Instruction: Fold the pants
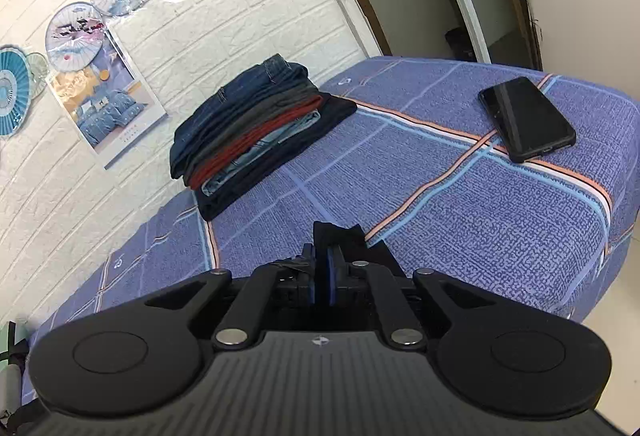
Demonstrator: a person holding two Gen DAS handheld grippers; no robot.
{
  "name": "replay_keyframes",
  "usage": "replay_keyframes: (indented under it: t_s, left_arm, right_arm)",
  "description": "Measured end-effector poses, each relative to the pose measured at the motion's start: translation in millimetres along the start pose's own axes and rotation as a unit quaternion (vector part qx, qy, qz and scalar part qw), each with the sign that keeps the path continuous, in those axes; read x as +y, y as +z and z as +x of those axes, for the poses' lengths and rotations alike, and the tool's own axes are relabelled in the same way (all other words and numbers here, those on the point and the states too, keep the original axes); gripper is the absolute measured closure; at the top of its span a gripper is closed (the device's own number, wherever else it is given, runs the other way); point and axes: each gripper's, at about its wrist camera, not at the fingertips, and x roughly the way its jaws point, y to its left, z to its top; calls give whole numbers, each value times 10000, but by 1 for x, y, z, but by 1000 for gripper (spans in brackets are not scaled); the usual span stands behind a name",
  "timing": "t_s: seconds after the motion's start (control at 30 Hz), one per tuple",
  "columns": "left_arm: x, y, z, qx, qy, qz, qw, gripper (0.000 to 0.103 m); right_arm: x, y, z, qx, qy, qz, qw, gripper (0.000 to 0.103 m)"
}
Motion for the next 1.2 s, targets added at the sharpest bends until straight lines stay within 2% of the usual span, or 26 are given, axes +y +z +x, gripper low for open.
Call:
replay_keyframes:
  t_s: [0.03, 0.1, 0.17, 0.33, 0.43, 0.57, 0.7, 0.77, 0.9, 0.97, 1.0, 1.03, 1.1, 1.2]
  left_arm:
    - [4, 4, 1, 20, -90, -200, 9998, 100]
    - [15, 9, -1, -21, -154, -570, 9983, 100]
    - [22, 15, -7, -212, -140, -669, 9974, 100]
    - [16, 26, -57, -616, -161, -415, 9971, 100]
    - [8, 15, -50, -253, -298, -257, 9989, 100]
    - [4, 2, -16, 287, -420, -329, 9982, 100]
    - [6, 0, -13, 227, -443, -453, 9977, 99]
    - [8, -4, -16, 195, -444, -488, 9976, 96]
    - [9, -13, -19, 92, -398, -583, 9975, 74]
    - [11, -13, -28, -14, -406, -650, 9971, 69]
    - [12, -11, -32, -91, -371, -678, 9970, 64]
    - [15, -11, -40, -198, -284, -723, 9968, 61]
    - [24, -8, -55, -400, -65, -882, 9953, 60]
    - [46, -11, -76, -592, 291, -1299, 9893, 60]
  right_arm:
    - [-2, 0, 3, 33, -16, 30, 10000, 92]
    - [-6, 0, 7, 70, -26, 126, 9999, 92]
    - [-9, 4, 10, 85, 7, 202, 9998, 92]
    - [-9, 16, -12, -87, 185, 235, 9995, 92]
    - [-20, 6, -27, 6, 114, 267, 9996, 93]
    - [-46, -23, -19, 455, -369, 655, 9961, 92]
    - [-52, -26, -26, 373, -379, 773, 9956, 93]
    - [-49, -23, -28, 321, -371, 689, 9964, 93]
    - [-50, -25, -20, 413, -494, 682, 9956, 93]
    - [-52, -28, -16, 451, -525, 690, 9952, 93]
    - [-54, -28, -16, 448, -518, 715, 9951, 90]
    - [-55, -27, -18, 440, -519, 722, 9951, 82]
    - [-54, -23, -25, 341, -622, 635, 9955, 71]
    - [-52, -15, -35, 42, -765, 354, 9964, 65]
